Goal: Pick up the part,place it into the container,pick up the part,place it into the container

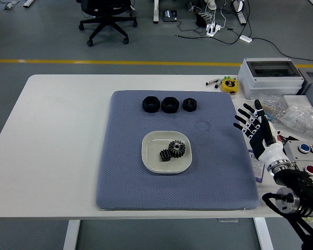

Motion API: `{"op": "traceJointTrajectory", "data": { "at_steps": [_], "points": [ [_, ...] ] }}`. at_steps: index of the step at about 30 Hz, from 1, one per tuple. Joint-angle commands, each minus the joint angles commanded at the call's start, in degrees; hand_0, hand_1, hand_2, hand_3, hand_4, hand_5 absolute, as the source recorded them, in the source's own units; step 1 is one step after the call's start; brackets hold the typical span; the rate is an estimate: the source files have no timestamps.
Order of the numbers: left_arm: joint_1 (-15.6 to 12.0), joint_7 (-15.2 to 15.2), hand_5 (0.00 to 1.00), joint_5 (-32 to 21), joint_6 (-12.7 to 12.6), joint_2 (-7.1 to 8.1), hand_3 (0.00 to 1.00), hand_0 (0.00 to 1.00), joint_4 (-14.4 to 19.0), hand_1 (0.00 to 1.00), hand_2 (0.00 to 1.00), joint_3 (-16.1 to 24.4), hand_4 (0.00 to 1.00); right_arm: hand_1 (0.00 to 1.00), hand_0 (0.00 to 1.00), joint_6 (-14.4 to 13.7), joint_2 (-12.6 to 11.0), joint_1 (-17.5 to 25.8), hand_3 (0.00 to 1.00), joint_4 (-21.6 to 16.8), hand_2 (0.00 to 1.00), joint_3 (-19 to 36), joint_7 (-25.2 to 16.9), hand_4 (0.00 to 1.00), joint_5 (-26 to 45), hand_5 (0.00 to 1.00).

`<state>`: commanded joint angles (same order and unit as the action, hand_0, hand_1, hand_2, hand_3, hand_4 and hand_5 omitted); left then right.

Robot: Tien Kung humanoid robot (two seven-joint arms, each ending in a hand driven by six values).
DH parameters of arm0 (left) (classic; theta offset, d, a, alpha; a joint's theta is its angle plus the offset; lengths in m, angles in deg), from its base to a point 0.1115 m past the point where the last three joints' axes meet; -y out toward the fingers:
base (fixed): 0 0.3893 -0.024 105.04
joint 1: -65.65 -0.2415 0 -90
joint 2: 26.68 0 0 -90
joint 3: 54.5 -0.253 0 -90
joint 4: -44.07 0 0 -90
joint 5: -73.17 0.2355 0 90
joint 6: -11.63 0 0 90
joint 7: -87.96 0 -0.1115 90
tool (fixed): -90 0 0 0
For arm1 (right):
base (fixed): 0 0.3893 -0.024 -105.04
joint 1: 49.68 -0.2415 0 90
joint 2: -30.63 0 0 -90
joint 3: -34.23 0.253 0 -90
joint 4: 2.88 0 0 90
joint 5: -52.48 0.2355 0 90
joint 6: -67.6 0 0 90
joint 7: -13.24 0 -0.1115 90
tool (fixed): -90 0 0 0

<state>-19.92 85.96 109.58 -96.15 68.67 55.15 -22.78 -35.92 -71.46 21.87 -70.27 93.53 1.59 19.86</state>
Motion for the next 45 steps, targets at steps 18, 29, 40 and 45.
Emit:
{"op": "traceJointTrajectory", "data": {
  "at_steps": [18, 29, 40, 45],
  "points": [
    [-0.1, -0.2, 0.582, 0.6, 0.1, -0.07, 0.553, 0.681, 0.0, 0.654, 0.650, 0.3, 0.611, 0.792, 0.827, -0.3, 0.4, 0.3, 0.820, -0.1, 0.823, 0.3, -0.8, 0.998, -1.9, 0.841],
    [-0.2, -0.1, 0.585, 0.2, 0.2, -0.04, 0.553, 0.681, 0.0, 0.654, 0.650, 0.1, 0.611, 0.789, 0.829, -0.4, 0.5, 0.5, 0.816, 0.0, 0.823, -0.2, -0.8, 0.998, -1.8, 0.841],
    [-0.2, 0.2, 0.586, -0.5, 0.2, 0.03, 0.552, 0.680, 0.0, 0.654, 0.649, -0.2, 0.611, 0.790, 0.832, -0.7, 0.6, 0.6, 0.813, -0.1, 0.821, -0.4, -0.9, 0.998, -1.9, 0.838],
    [-0.3, 0.1, 0.586, -0.3, 0.2, -0.01, 0.552, 0.680, 0.0, 0.654, 0.649, 0.0, 0.611, 0.790, 0.832, -1.1, 0.6, 0.6, 0.813, -0.1, 0.821, -0.2, -1.0, 0.998, -1.9, 0.838]
  ]
}}
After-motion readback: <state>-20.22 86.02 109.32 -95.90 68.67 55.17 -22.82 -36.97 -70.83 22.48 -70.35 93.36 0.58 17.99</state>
